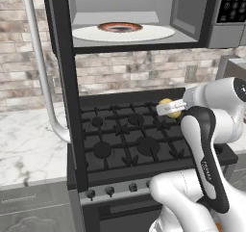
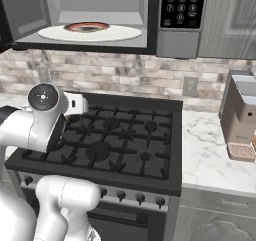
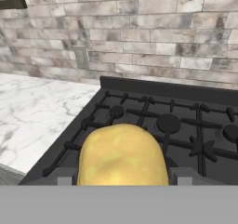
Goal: Retrieve the reheated potato from the microwave, then place the potato, cheese, and condiment on the cutting board.
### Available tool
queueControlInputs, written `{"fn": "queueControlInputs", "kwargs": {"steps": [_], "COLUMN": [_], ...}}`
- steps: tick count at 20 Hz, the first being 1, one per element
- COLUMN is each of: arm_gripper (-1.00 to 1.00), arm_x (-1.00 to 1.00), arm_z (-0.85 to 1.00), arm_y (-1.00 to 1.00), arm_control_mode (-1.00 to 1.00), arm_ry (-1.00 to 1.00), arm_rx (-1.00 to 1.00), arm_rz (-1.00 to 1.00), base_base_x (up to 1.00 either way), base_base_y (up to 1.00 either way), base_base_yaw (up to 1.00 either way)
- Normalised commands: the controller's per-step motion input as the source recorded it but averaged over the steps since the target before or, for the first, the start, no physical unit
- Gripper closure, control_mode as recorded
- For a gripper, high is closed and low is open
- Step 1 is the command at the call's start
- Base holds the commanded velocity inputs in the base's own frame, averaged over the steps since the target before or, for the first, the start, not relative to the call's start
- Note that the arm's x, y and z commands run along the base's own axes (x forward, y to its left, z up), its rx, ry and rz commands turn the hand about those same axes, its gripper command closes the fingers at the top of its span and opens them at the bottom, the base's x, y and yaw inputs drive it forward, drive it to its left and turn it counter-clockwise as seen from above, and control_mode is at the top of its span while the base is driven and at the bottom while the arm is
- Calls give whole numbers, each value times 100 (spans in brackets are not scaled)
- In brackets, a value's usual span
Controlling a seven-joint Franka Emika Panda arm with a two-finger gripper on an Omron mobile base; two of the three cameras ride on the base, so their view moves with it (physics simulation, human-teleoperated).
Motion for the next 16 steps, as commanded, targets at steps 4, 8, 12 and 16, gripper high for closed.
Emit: {"fn": "queueControlInputs", "kwargs": {"steps": [4,8,12,16], "arm_gripper": [100,100,100,100], "arm_x": [0,0,0,0], "arm_z": [0,0,0,0], "arm_y": [0,0,0,0], "arm_control_mode": [100,100,100,100], "arm_ry": [0,0,0,0], "arm_rx": [0,0,0,0], "arm_rz": [0,0,0,0], "base_base_x": [0,0,0,-3], "base_base_y": [0,0,0,0], "base_base_yaw": [0,0,0,1]}}
